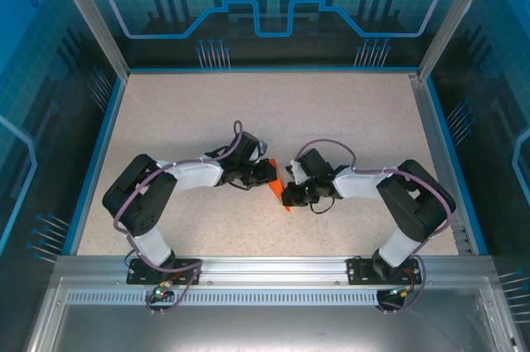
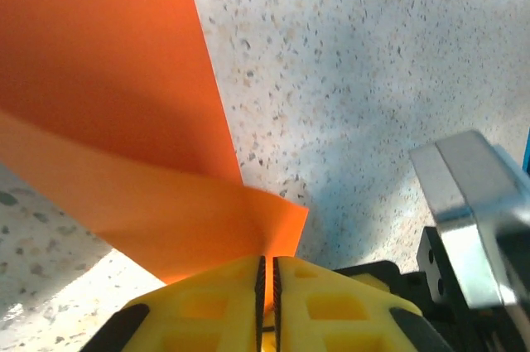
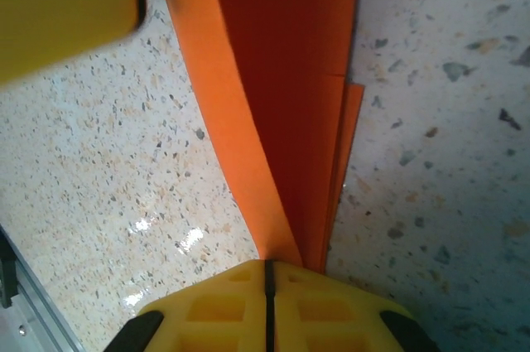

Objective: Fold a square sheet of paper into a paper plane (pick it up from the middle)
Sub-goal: Fold the wing for the fifth time at the center of the table.

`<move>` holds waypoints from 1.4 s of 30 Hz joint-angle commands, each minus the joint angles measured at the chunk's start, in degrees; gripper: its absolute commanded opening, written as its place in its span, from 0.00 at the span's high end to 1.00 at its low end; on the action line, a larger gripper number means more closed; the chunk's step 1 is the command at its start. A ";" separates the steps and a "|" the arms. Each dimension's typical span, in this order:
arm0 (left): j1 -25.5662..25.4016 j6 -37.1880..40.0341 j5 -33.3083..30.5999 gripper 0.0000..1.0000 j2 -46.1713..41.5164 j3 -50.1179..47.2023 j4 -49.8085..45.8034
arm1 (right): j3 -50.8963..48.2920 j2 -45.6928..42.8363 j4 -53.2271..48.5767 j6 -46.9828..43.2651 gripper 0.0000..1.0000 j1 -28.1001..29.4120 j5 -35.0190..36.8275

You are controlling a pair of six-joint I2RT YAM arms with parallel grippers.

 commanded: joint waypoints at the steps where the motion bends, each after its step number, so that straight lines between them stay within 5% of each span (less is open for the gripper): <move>1: -2.00 -2.06 -0.27 0.90 -0.86 -2.74 3.98 | -2.37 3.98 -4.93 0.80 0.92 0.01 3.16; 29: -4.07 3.99 -4.06 0.96 4.18 -3.67 2.27 | -1.16 6.74 -14.98 1.03 0.95 -0.43 7.81; 42: 0.92 10.02 -5.60 0.96 6.93 0.45 -1.28 | -3.69 7.02 -19.83 -0.01 0.95 -0.61 9.74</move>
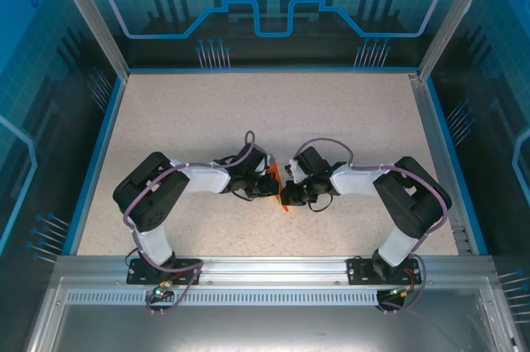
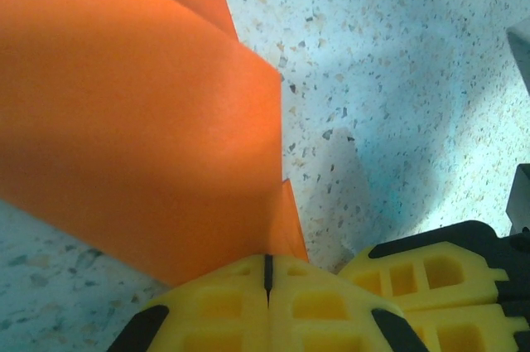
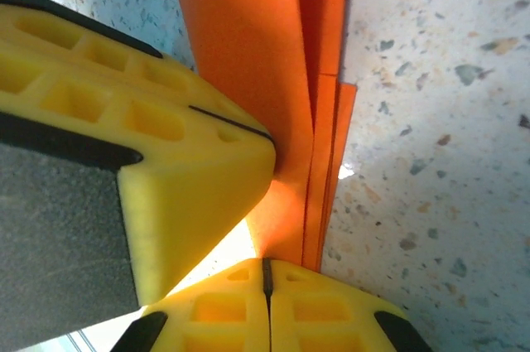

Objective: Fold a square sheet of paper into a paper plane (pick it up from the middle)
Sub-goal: Fold the wing for the fifth time at the center of the table.

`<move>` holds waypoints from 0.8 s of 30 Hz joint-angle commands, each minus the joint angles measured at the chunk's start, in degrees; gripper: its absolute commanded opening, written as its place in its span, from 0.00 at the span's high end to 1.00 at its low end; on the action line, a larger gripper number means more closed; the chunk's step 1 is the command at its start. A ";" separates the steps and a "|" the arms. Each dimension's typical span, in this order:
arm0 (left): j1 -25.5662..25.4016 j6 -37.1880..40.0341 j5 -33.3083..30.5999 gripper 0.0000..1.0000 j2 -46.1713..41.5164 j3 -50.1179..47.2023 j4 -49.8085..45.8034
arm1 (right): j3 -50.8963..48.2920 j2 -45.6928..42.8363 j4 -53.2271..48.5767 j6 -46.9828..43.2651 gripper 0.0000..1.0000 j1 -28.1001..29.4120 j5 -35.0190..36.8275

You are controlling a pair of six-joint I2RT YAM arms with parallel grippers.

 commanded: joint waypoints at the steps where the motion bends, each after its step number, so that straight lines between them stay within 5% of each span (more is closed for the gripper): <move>1: 3.93 3.68 -6.06 0.96 2.55 1.17 -1.70 | -5.68 4.90 -16.13 -1.03 0.95 -0.50 10.59; 24: 13.96 7.18 -5.64 0.96 5.48 6.46 -4.52 | -6.09 4.52 -15.80 -1.20 0.95 -1.10 10.76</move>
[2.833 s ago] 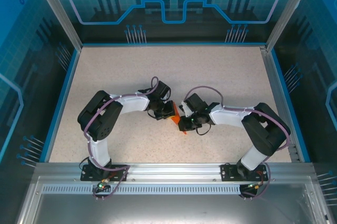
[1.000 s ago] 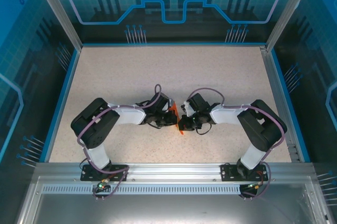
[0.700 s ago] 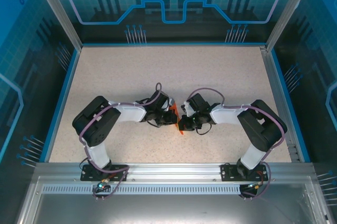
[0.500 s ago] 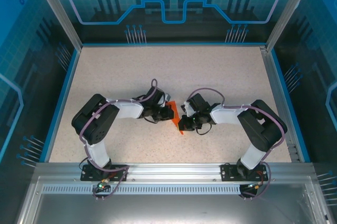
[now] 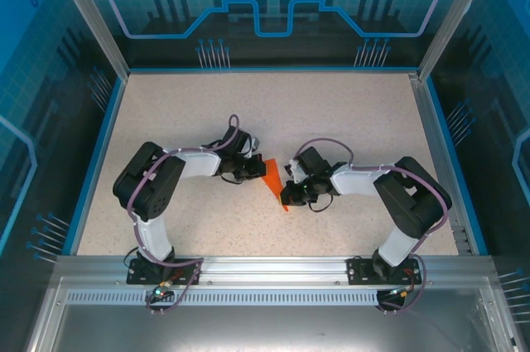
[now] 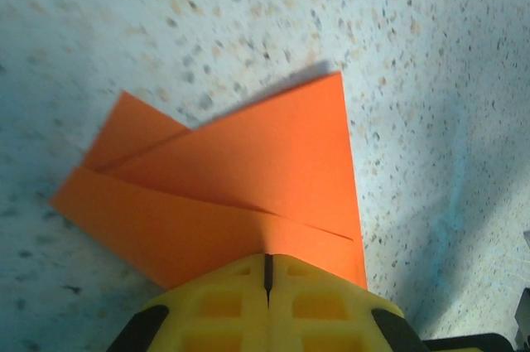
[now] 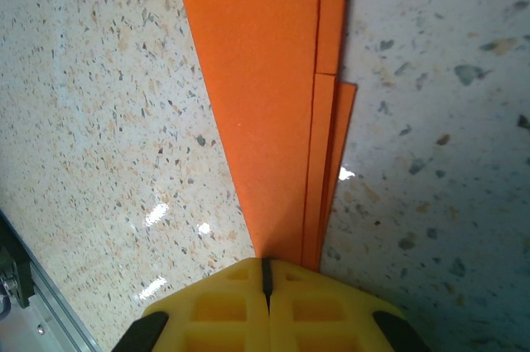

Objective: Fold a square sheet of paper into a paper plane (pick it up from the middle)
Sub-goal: Fold the wing for the fifth time at the center of the table.

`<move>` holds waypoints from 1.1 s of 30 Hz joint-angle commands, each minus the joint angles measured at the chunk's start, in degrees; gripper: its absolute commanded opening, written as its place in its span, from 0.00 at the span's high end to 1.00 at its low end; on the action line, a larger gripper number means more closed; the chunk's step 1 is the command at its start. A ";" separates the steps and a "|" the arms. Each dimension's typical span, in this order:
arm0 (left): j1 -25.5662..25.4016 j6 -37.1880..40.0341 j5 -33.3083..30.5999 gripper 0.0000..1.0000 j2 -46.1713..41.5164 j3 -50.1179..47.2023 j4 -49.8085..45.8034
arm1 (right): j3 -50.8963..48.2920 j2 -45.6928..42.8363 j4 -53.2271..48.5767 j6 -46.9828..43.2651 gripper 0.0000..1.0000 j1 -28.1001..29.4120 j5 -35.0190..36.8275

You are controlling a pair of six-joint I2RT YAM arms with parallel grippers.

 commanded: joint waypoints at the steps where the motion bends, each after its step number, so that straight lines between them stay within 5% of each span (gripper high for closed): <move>1: 3.36 2.46 -6.99 0.96 2.61 1.78 -1.79 | -5.79 4.83 -16.02 -1.00 0.95 -0.83 10.83; 25: 11.47 1.25 -5.59 0.95 1.21 0.24 -0.06 | -5.29 4.49 -16.36 -1.22 0.95 -0.89 10.92; 33: 11.47 1.28 -6.82 0.89 -7.06 1.26 -5.31 | -0.97 -0.93 -13.29 -1.18 0.84 -0.50 5.83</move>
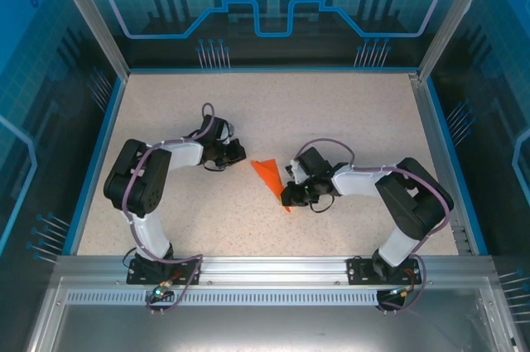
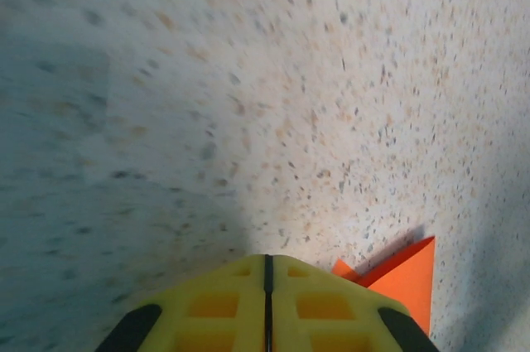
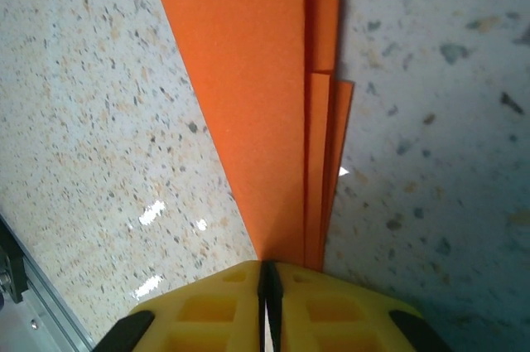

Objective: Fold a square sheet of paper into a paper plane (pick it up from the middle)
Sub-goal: Fold the wing for the fifth time at the center of the table, then turn over a paper plane at the center of the table.

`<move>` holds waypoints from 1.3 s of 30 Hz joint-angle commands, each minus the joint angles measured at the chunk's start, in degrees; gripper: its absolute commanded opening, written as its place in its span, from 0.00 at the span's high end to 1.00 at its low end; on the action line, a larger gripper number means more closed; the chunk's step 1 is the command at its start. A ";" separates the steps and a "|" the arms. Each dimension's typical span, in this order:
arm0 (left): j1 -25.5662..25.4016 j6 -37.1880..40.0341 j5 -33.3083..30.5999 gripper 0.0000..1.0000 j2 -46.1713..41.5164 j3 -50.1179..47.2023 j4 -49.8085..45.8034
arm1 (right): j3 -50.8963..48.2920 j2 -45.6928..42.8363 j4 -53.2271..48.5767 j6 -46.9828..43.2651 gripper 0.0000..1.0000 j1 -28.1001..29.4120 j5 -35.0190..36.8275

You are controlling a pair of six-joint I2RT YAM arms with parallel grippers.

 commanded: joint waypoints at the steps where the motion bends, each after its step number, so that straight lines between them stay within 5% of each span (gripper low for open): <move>1: 0.64 0.76 -3.18 0.87 -6.05 0.13 -3.91 | -0.38 -0.50 -11.70 -0.61 0.82 -0.51 5.04; 7: -0.57 -2.02 -4.70 0.74 -13.53 -2.18 -8.92 | 5.46 -7.87 -10.40 0.44 0.58 -0.58 4.60; 12: -4.82 -5.26 -9.39 0.60 -18.79 -3.35 -15.44 | 6.82 -12.54 -13.89 0.37 0.33 -2.65 12.10; 18: -12.17 -12.05 -17.07 0.43 -19.81 -0.87 -24.18 | 5.71 -15.42 -15.87 -1.37 0.21 -9.81 14.67; 25: -22.01 -19.92 -20.99 0.33 -12.79 6.15 -28.07 | 1.85 -16.79 -13.90 -1.23 0.03 -13.11 19.79; 39: -29.77 -18.84 -26.00 0.34 8.05 27.22 -41.15 | -3.64 -20.81 -12.53 0.53 0.01 -16.86 23.89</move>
